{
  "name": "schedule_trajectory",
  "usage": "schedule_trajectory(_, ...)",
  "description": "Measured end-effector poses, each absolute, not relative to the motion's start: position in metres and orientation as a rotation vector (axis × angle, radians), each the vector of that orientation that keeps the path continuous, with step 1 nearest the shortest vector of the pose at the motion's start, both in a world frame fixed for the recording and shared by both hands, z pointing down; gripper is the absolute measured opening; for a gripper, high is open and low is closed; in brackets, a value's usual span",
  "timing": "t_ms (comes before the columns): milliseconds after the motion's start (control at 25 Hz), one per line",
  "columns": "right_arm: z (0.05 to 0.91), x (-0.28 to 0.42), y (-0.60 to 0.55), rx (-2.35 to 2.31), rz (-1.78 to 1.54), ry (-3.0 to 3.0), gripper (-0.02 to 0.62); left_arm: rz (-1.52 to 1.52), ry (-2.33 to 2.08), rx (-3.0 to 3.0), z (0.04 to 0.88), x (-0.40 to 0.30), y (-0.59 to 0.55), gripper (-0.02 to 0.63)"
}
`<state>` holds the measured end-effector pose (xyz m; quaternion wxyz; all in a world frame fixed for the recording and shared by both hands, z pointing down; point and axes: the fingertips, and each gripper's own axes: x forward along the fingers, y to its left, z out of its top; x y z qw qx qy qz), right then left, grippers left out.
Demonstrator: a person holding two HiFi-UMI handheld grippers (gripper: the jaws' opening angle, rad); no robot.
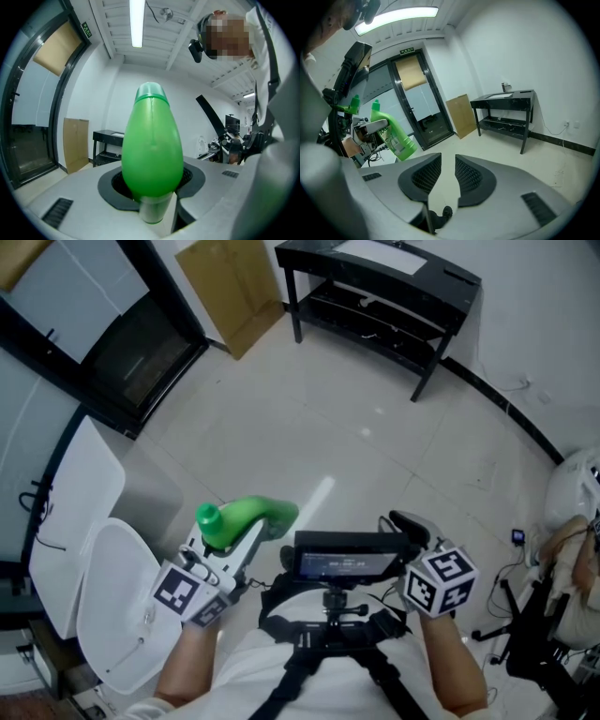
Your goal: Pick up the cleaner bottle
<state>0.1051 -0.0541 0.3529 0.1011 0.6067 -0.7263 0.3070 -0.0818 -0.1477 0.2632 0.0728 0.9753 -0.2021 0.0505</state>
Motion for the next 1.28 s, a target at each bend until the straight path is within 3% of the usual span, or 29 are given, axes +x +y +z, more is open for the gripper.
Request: schedule_trajectory(1280, 0.349, 0.105, -0.001, 1.614, 0.803, -2.269, 0.003, 0.228, -0.643, 2.907, 0.265, -0.057, -0.073, 0.158)
